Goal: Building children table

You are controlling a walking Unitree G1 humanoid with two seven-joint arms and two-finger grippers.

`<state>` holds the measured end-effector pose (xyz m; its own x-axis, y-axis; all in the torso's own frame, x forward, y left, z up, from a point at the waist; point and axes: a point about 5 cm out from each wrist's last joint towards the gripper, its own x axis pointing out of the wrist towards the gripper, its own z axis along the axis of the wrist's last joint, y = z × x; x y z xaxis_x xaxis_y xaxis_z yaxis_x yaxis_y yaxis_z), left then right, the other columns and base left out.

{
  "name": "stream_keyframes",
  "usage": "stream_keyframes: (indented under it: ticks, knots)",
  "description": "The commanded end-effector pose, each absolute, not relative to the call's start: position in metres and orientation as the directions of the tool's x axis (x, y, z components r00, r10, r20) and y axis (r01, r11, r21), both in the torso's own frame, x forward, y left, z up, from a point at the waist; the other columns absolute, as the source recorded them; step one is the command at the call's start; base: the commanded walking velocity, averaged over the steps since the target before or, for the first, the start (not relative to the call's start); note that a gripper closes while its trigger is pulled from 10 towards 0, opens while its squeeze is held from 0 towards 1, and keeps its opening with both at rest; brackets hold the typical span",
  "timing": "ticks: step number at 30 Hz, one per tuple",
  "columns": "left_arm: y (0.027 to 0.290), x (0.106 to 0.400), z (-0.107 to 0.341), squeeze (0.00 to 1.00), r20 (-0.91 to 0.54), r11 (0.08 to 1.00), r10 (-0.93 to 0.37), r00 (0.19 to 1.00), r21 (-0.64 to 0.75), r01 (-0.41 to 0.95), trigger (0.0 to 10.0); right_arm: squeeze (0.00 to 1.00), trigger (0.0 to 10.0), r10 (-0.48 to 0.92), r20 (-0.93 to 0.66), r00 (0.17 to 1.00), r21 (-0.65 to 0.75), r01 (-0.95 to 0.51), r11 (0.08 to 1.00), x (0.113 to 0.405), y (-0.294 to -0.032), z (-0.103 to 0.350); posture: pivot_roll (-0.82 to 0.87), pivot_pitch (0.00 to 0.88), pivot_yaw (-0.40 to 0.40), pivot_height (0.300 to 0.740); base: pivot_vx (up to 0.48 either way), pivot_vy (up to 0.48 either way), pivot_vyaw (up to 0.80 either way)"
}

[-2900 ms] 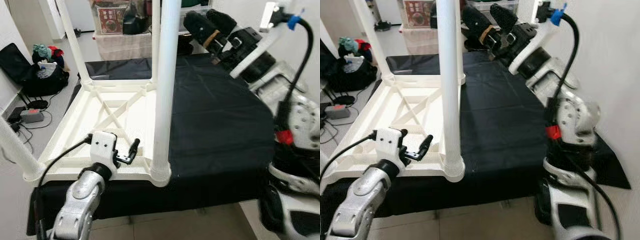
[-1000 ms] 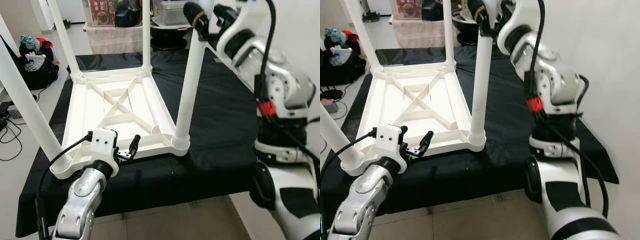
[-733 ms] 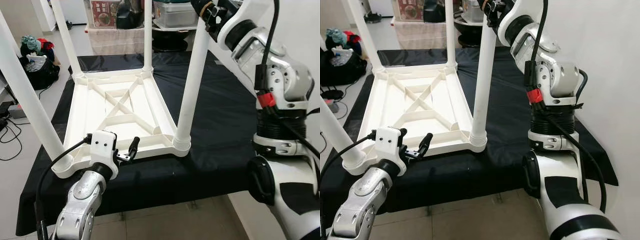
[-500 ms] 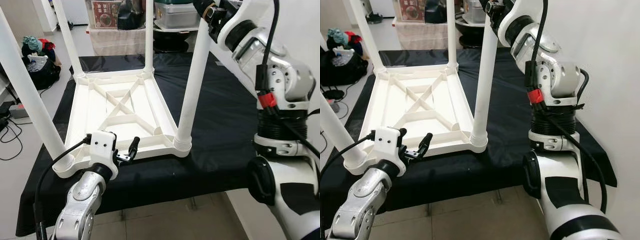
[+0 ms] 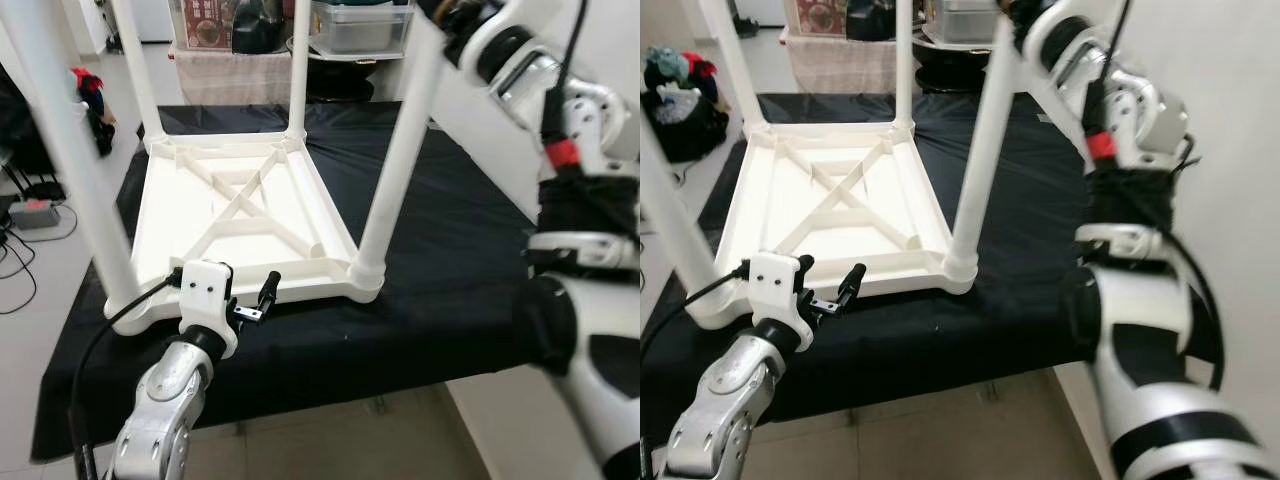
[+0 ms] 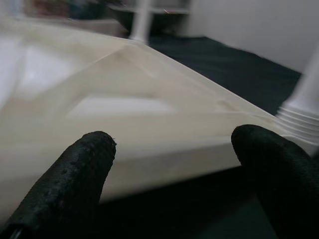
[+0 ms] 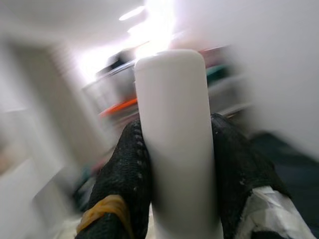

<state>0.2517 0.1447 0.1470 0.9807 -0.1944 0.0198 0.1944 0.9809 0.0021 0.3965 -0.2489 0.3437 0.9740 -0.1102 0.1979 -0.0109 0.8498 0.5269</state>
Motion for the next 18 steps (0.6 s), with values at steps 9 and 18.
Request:
stream_keyframes:
  ticks: [9,18]
  knots:
    - [0.147,0.242,0.150,0.00,0.003,0.982,-0.190,0.982,0.009,0.190,10.0,0.00,0.0,-0.337,-0.438,0.834,0.567,0.547,0.616,0.371,-0.287,0.154,-0.01,0.061,-0.070,0.740,0.000,0.000,0.00]
    - [0.142,0.232,0.154,0.00,-0.015,0.980,-0.199,0.980,0.015,0.200,10.0,0.00,10.0,0.248,-0.522,0.816,0.551,0.101,0.829,0.388,-0.128,0.127,-0.01,0.079,-0.075,0.740,0.000,0.000,0.00]
